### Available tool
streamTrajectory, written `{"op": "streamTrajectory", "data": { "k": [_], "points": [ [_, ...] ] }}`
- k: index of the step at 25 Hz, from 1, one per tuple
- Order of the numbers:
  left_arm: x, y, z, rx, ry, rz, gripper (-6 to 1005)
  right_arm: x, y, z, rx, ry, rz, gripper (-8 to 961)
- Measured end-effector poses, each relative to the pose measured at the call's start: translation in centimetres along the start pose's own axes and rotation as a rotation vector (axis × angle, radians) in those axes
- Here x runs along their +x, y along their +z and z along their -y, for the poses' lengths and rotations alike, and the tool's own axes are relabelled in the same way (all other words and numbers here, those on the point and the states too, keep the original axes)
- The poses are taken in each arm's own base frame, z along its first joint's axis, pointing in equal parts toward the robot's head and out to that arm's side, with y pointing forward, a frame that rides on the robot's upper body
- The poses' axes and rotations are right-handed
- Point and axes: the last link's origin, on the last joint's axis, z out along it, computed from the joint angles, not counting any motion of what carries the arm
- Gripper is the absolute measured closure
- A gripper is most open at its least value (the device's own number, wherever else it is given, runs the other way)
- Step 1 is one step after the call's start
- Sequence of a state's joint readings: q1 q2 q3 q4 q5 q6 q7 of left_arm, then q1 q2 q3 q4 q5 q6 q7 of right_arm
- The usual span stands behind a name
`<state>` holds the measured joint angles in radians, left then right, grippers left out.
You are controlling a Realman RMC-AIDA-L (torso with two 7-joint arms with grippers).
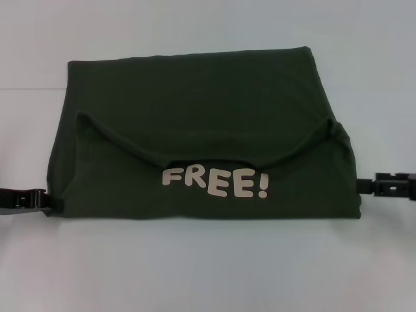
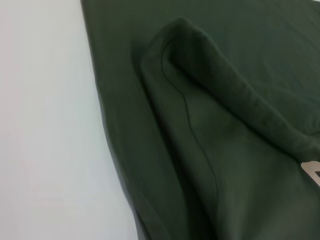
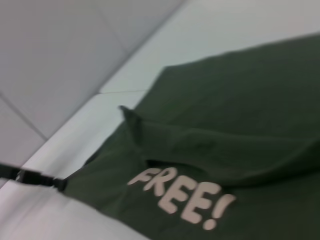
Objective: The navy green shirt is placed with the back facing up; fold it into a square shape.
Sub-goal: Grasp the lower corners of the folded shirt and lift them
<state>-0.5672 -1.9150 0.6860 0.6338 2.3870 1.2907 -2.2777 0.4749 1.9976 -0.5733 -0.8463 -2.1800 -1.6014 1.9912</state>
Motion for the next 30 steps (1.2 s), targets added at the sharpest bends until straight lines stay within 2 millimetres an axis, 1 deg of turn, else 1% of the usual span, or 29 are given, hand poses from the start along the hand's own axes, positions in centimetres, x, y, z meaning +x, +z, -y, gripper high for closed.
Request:
{"op": "streamTrajectory", "data": {
  "k": [3,5,8,12,17,30],
  "points": [
    [0.0,0.0,-0.1,-0.003,0.004,0.002,1000,-1.8,-0.7,0.4,0.051,0.122,-0.075,6],
    [0.0,0.0,-0.1,-0.004,0.006,0.002,1000,-2.7,-0.7,0.5,0.074,0.173,-0.114,7],
    [0.0,0.0,-0.1,-0.004,0.011,0.002,1000,-3.9,-0.3,0.4,0.112,0.247,-0.160,8],
    [0.1,0.0,-0.1,-0.003,0.016,0.003,1000,-5.3,0.6,0.4,0.171,0.268,-0.214,9],
    [0.3,0.1,-0.3,-0.003,0.023,0.003,1000,-5.7,2.1,0.5,0.239,0.257,-0.278,10],
    [0.6,0.0,-0.2,0.008,0.029,0.001,1001,-4.7,5.1,1.0,0.295,0.240,-0.326,12]
  ]
}}
